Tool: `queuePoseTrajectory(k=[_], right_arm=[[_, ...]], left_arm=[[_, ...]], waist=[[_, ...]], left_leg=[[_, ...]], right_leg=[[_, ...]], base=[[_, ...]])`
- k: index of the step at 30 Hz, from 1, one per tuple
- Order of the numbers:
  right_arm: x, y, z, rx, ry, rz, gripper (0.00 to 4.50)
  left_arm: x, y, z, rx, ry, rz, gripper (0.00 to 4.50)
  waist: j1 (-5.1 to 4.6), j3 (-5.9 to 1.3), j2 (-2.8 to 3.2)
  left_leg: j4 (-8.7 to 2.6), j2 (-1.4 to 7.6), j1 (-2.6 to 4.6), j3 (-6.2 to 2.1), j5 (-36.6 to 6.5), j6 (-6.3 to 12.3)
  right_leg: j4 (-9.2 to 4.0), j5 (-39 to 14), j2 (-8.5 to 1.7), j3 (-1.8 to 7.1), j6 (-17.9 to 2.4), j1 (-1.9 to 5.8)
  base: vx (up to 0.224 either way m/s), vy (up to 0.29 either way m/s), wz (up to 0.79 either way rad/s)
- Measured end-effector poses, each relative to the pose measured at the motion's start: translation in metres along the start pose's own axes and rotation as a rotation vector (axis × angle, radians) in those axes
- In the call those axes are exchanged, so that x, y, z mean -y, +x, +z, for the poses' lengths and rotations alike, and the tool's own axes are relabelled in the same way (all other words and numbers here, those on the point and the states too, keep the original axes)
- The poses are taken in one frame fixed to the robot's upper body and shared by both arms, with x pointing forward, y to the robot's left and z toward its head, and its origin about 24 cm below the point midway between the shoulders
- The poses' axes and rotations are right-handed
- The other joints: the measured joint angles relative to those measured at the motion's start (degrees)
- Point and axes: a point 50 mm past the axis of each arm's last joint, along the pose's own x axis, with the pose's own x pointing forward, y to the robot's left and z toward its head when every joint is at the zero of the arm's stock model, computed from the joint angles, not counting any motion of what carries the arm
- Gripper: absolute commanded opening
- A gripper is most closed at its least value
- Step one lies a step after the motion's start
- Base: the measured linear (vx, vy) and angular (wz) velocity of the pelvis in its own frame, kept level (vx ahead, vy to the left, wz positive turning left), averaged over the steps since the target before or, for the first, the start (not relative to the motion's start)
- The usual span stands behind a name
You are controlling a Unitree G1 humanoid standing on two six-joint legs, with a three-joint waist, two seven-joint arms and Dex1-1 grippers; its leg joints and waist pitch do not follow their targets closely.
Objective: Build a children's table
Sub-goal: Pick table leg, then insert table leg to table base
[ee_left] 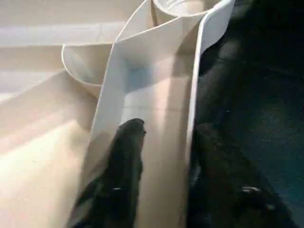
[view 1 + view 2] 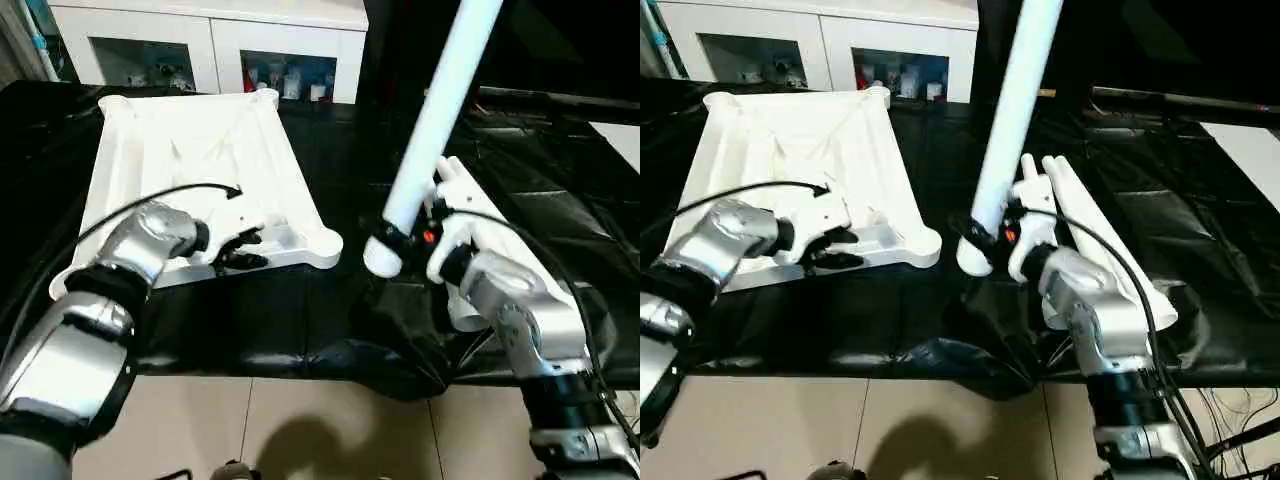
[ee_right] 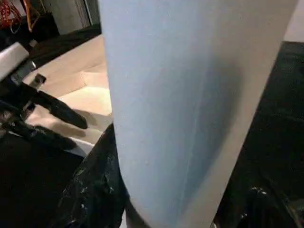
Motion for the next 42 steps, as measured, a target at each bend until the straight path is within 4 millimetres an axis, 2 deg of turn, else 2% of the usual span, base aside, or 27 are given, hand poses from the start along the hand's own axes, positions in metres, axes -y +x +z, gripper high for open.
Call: queuePoseTrajectory(k=[1, 2, 16, 23, 29, 31, 33, 36, 42], right_arm=[[0.0, 0.0, 0.0, 0.001, -0.002, 0.001, 1.88], [-0.001, 0.0, 0.001, 0.004, -0.004, 0.003, 1.88], [-0.002, 0.0, 0.003, 0.01, -0.011, 0.008, 1.88], [-0.002, 0.0, 0.004, 0.012, -0.012, 0.009, 1.88], [-0.002, 0.0, 0.002, -0.006, 0.007, 0.015, 1.88], [-0.003, 0.0, 0.0, -0.037, 0.014, 0.042, 1.88], [-0.004, -0.001, -0.002, -0.062, 0.021, 0.069, 1.88], [-0.008, 0.0, -0.002, -0.068, 0.042, 0.1, 1.88], [-0.008, 0.006, 0.008, -0.052, 0.025, 0.113, 1.88]], left_arm=[[0.0, 0.0, 0.0, 0.003, -0.006, -0.006, 1.8], [0.0, -0.001, 0.0, 0.004, -0.018, -0.016, 1.53], [0.004, 0.003, -0.011, -0.06, -0.033, -0.046, 0.55], [0.004, 0.006, -0.008, -0.063, -0.003, -0.057, 0.08], [0.008, 0.006, -0.011, -0.022, -0.054, -0.087, 0.0], [0.015, 0.008, -0.016, 0.028, -0.089, -0.129, 0.0], [0.025, 0.014, -0.014, 0.093, -0.092, -0.183, 0.0], [0.036, 0.018, -0.015, 0.125, -0.056, -0.231, 0.0], [0.053, 0.025, -0.014, 0.174, -0.007, -0.251, 0.0]], waist=[[0.0, 0.0, 0.0], [0.0, 0.01, 0.01], [0.04, 0.08, 0.14], [-0.2, 0.09, 0.17], [-0.4, 0.11, 0.36], [-0.23, -0.04, 0.65], [0.12, -0.06, 0.69], [0.6, -0.4, 1.26], [0.5, -0.5, 1.37]], left_leg=[[0.0, 0.0, 0.0, 0.0, 0.0, 0.0], [0.0, 0.0, 0.0, 0.0, 0.0, 0.0], [0.0, 0.0, 0.01, 0.0, 0.0, 0.01], [0.0, 0.0, 0.01, 0.0, 0.0, 0.01], [-0.02, 0.0, 0.02, 0.0, 0.0, 0.01], [-0.02, -0.02, 0.03, 0.01, 0.0, 0.03], [-0.03, 0.0, 0.03, 0.03, 0.0, 0.09], [-0.04, -0.01, 0.09, 0.26, -0.1, 0.21], [-0.22, -0.02, 0.66, 0.75, -0.1, 0.23]], right_leg=[[0.0, 0.0, 0.0, 0.0, 0.0, 0.0], [-0.01, 0.0, 0.0, 0.0, 0.0, 0.0], [-0.02, 0.0, 0.0, 0.0, 0.0, 0.0], [-0.04, 0.0, 0.0, 0.03, 0.0, 0.0], [-0.06, 0.0, 0.01, 0.03, 0.0, -0.01], [-0.17, 0.0, 0.01, 0.06, 0.0, 0.05], [-0.21, 0.0, 0.0, 0.04, -0.1, 0.06], [-0.23, -0.1, -0.15, 0.03, -0.1, 0.13], [-0.15, -0.1, -0.32, 0.2, -0.1, 0.46]], base=[[0.0, 0.0, 0.0], [0.0, 0.0, 0.0], [0.0, 0.0, 0.0], [0.0, 0.0, 0.0], [0.0, 0.0, 0.0], [0.0, 0.0, 0.0], [0.0, 0.0, 0.0], [0.0, 0.0, 0.0], [0.0, 0.0, 0.0]])
